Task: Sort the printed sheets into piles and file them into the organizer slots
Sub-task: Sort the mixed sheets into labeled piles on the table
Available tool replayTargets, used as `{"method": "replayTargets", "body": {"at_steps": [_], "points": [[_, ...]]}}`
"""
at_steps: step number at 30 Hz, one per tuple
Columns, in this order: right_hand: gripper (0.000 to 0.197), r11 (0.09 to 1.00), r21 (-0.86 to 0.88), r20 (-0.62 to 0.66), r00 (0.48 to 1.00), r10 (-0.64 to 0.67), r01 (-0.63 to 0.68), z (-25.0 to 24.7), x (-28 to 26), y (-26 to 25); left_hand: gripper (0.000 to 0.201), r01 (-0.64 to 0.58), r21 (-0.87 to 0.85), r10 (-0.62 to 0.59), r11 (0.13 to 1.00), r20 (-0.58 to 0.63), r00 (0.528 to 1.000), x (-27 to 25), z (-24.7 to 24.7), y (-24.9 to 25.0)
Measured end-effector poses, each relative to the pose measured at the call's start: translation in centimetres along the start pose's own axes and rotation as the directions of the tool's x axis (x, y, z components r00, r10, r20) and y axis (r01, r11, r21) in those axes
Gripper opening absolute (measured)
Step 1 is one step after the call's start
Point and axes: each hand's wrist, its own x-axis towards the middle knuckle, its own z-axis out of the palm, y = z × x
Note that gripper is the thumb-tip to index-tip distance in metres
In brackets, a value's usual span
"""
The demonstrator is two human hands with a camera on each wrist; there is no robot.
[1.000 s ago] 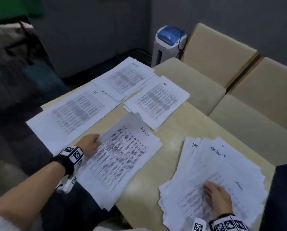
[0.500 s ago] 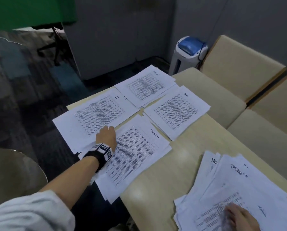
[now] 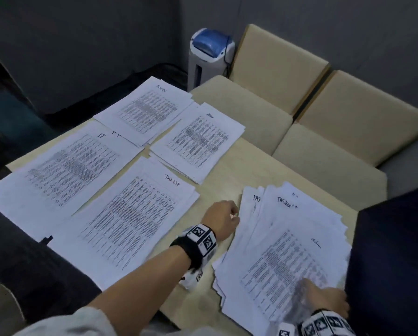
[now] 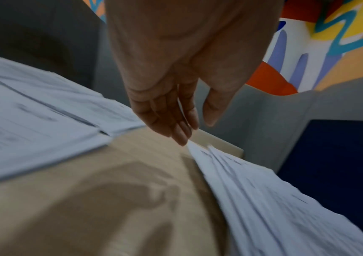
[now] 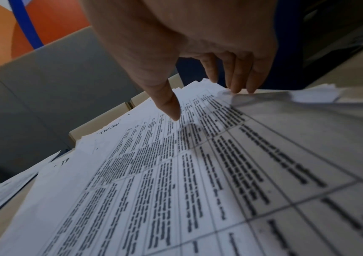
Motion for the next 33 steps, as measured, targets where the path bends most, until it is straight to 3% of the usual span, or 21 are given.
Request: {"method": "replayTargets", "body": {"at_steps": [2,6,8,11,16,20,24,30,33], "points": [[0.081,0.999,0.027,0.008,0.999,0.031,-0.031,0.0,0.7,1.2,0.037,0.006,0.034,-0.009,0.999,0.076,0.997,0.2,2.5,0.9],[0.025,0.98,0.161,-0.078,0.991,-0.108,0.12,-0.8,1.4,3.2,0.04,0.013,0.134,-0.036,0.991,0.174,0.984,0.1,5.1,1.2],[0.012,0.958,0.221,-0.128,0.98,-0.154,0.18,-1.1,1.5,3.6,0.039,0.029,0.139,-0.052,0.99,0.165,0.985,0.0,5.5,1.0],[0.011,0.928,0.299,-0.129,0.973,-0.19,0.221,-1.1,1.4,3.8,0.032,0.078,0.098,-0.09,0.992,0.122,0.988,-0.1,5.5,0.7],[0.016,0.905,0.322,-0.008,0.957,-0.291,0.278,-0.4,1.5,3.7,0.021,0.101,0.095,-0.106,0.99,0.049,0.993,-0.2,5.7,0.9],[0.008,0.894,0.23,-0.118,0.923,-0.367,0.385,-0.6,1.7,4.4,0.024,0.125,0.109,-0.124,0.986,-0.014,0.992,-0.1,5.7,1.1],[0.012,0.861,0.225,-0.225,0.884,-0.41,0.457,-1.3,1.8,5.4,0.024,0.125,0.169,-0.131,0.978,0.022,0.991,0.3,5.7,1.4],[0.021,0.879,0.273,-0.095,0.92,-0.38,0.391,-1.1,2.2,5.7,0.028,0.099,0.301,-0.14,0.948,0.115,0.983,0.5,6.7,1.8],[0.029,0.866,0.245,-0.071,0.899,-0.432,0.435,-1.2,2.9,5.7,0.025,0.11,0.28,-0.139,0.954,0.088,0.986,0.4,6.9,1.9]]}}
